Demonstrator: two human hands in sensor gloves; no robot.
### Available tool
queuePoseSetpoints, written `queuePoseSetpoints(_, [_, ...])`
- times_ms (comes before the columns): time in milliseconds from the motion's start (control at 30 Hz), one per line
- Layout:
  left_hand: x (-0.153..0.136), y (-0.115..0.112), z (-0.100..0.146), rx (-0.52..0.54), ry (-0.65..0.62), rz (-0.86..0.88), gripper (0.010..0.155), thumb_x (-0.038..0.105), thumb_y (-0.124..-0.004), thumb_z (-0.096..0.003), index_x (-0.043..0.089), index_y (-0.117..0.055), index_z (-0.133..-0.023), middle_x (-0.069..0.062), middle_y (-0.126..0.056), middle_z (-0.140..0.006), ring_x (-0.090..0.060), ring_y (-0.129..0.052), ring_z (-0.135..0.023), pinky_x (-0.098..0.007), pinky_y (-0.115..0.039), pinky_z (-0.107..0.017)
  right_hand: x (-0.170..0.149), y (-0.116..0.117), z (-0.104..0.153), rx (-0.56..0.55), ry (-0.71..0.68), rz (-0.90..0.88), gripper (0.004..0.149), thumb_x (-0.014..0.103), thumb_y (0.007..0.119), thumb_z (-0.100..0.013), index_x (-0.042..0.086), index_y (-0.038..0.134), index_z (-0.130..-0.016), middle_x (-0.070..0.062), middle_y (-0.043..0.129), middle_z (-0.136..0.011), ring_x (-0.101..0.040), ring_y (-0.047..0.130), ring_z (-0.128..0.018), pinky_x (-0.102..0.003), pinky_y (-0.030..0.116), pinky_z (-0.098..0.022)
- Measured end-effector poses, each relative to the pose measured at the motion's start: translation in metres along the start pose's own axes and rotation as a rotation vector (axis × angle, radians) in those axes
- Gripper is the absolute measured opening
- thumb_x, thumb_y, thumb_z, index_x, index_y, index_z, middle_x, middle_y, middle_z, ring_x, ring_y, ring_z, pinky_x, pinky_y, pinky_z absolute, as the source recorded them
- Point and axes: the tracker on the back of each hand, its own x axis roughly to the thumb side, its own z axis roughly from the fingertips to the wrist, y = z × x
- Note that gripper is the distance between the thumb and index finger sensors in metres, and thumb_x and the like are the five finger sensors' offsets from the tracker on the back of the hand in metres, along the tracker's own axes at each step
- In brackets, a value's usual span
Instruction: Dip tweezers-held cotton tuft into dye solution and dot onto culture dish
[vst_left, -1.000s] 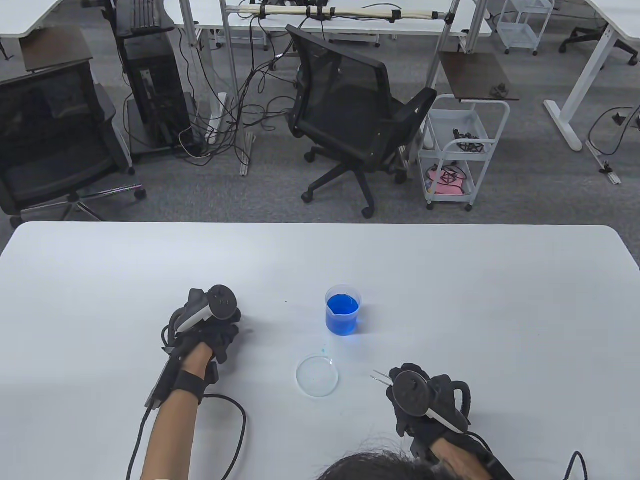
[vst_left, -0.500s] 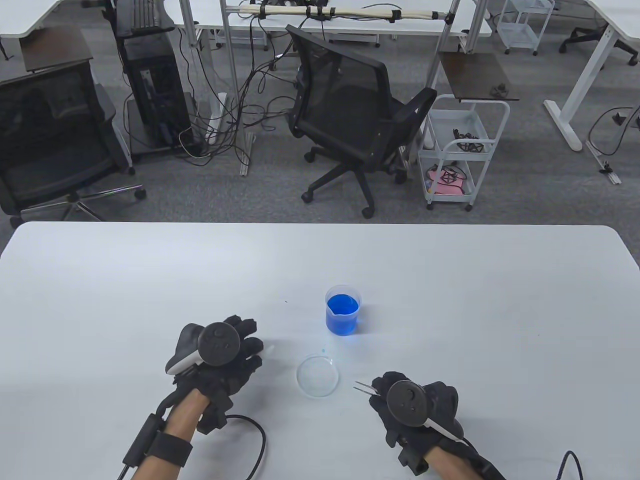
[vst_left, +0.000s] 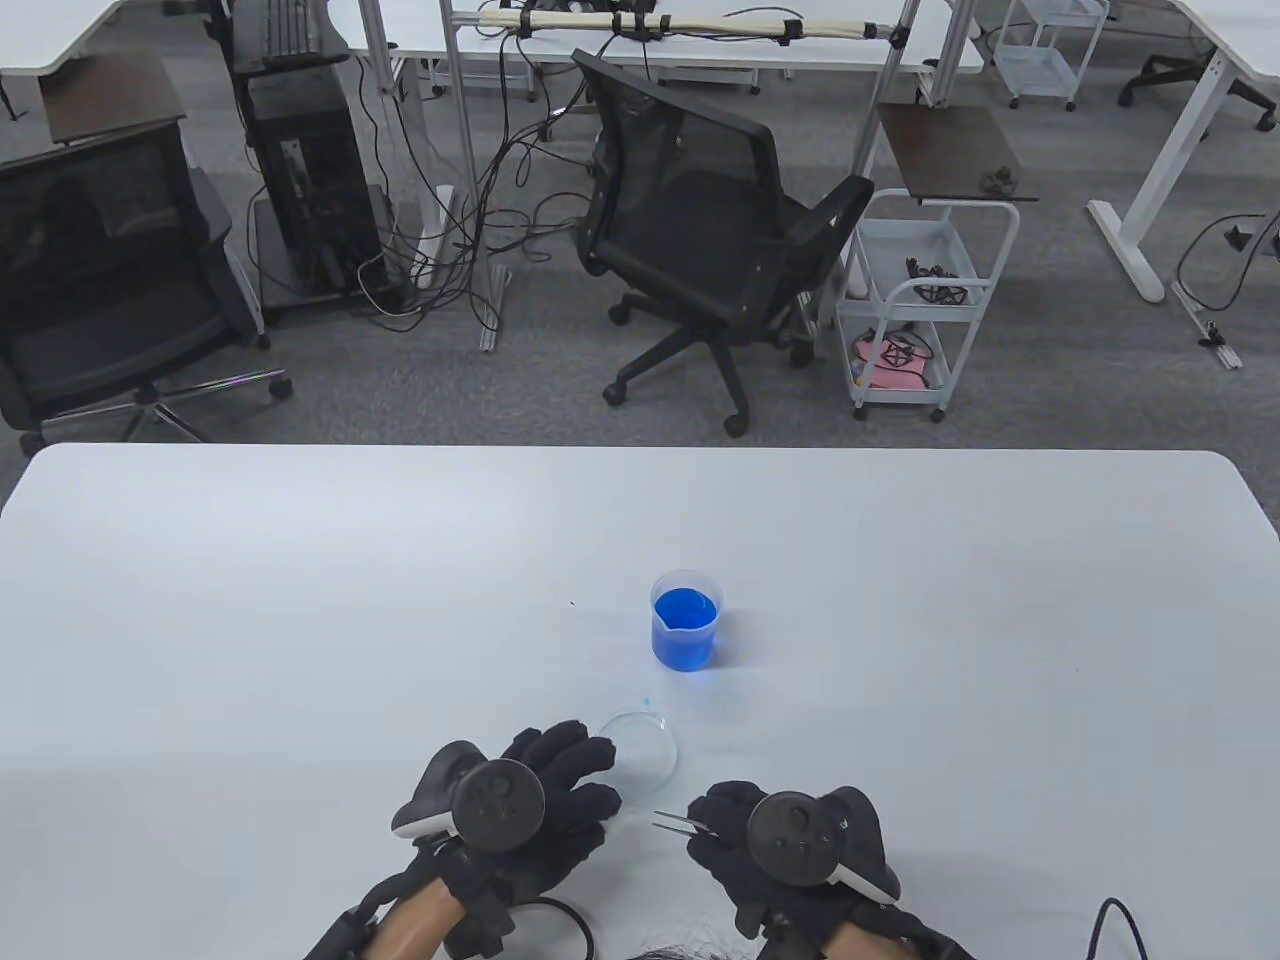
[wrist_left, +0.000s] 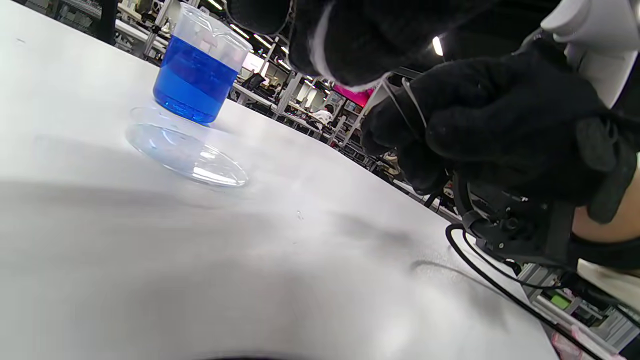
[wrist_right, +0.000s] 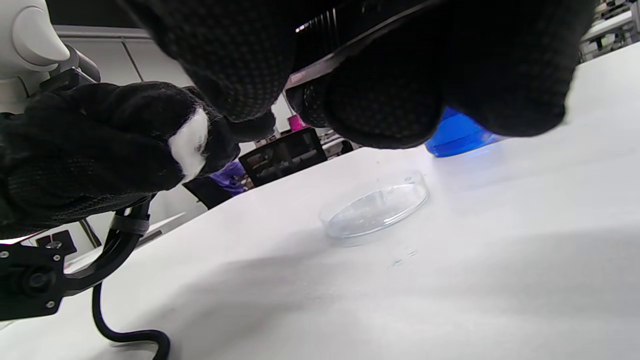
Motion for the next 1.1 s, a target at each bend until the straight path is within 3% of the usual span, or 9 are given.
queuePoseSetpoints(467, [0.008, -0.007, -0.003, 0.018, -0.008, 0.006, 0.041, 0.029, -0.076, -0.0599, 0.017, -0.074, -0.099, -0.026, -0.046, -0.119, -0.055, -0.029, -0.105, -0.078, -0.026, -0.065, 0.009, 0.009, -0.001, 0.03, -0.034, -0.003, 0.05, 0.034, 0.088, -0.036, 0.004, 0.092, -0.075, -0.023, 0.09, -0.08, -0.017, 0.102, -0.039, -0.035, 0.096, -0.025])
queuePoseSetpoints(833, [0.007, -0.01, -0.004, 0.025, -0.005, 0.059, 0.041, 0.029, -0.076, -0.0598, 0.015, -0.074, -0.098, -0.027, -0.048, -0.119, -0.056, -0.03, -0.105, -0.078, -0.027, -0.065, 0.012, 0.008, 0.0, -0.047, -0.056, 0.018, 0.038, 0.029, 0.089, -0.031, 0.009, 0.1, -0.062, -0.021, 0.097, -0.069, -0.015, 0.102, -0.03, -0.034, 0.095, -0.018])
queuePoseSetpoints(1100, [0.0, -0.008, -0.001, 0.031, 0.013, 0.126, 0.039, 0.027, -0.075, -0.0592, 0.012, -0.076, -0.095, -0.028, -0.051, -0.117, -0.056, -0.031, -0.104, -0.078, -0.027, -0.065, 0.007, 0.001, 0.002, -0.064, -0.036, -0.01, 0.04, 0.028, 0.091, -0.027, 0.004, 0.102, -0.057, -0.023, 0.1, -0.061, -0.015, 0.101, -0.025, -0.033, 0.094, -0.013])
